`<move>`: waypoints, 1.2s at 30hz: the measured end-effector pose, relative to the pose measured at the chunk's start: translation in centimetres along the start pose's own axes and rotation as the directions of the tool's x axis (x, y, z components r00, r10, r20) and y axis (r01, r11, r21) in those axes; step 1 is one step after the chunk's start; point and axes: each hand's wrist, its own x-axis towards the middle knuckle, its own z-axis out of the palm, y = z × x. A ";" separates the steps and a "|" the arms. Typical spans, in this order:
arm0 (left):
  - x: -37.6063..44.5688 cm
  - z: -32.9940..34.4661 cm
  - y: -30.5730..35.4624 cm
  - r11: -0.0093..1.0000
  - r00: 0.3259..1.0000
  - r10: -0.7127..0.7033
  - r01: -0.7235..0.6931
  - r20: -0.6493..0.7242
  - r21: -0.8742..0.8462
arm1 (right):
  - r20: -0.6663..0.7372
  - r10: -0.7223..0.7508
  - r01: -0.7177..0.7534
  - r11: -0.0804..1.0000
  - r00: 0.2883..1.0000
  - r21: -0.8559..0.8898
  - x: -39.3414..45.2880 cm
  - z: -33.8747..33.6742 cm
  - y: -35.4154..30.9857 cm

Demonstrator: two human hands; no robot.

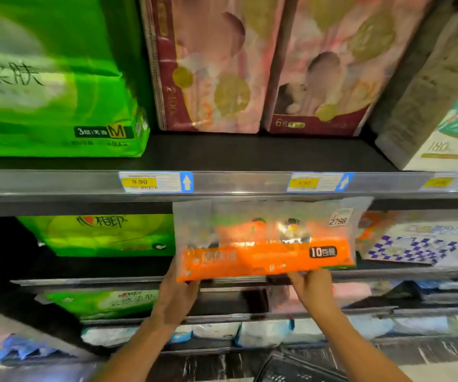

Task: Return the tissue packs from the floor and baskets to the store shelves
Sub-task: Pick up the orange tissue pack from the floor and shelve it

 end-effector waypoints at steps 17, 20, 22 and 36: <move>4.0 0.1 4.0 0.985 0.975 -0.166 0.171 -0.151 0.019 | 0.107 0.283 -0.294 0.949 0.953 0.110 3.0 2.3 -2.5; 2.1 0.7 4.5 0.998 0.961 -0.053 0.042 -0.272 -0.047 | -0.019 0.234 -0.225 0.953 0.972 0.203 1.3 2.3 -3.3; 1.6 1.5 3.6 0.991 0.927 0.134 -0.119 -0.350 0.064 | -0.047 0.202 -0.180 0.938 0.978 0.297 -0.3 2.4 -3.4; 5.6 2.2 2.2 0.780 0.960 0.278 -0.211 -0.024 0.590 | 0.005 -0.100 0.094 0.916 0.995 -0.389 2.5 4.9 -1.8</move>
